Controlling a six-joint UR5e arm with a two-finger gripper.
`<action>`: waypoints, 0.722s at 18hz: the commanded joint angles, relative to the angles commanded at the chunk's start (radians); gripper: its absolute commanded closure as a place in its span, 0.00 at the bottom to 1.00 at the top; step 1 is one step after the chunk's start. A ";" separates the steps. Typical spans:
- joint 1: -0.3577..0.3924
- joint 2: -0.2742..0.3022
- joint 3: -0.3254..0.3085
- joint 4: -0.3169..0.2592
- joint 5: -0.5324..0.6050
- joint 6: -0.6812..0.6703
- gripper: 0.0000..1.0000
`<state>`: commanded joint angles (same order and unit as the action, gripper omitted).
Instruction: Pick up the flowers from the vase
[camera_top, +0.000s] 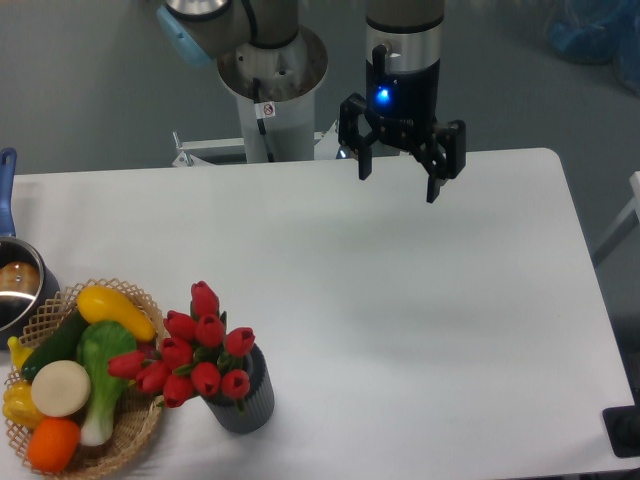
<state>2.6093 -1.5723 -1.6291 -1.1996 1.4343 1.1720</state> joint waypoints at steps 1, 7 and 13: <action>-0.002 0.005 -0.002 0.005 0.002 -0.002 0.00; 0.009 0.021 -0.029 0.017 -0.011 -0.003 0.00; 0.015 0.018 -0.061 0.116 -0.063 -0.120 0.00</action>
<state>2.6246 -1.5539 -1.6904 -1.0831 1.3714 1.0524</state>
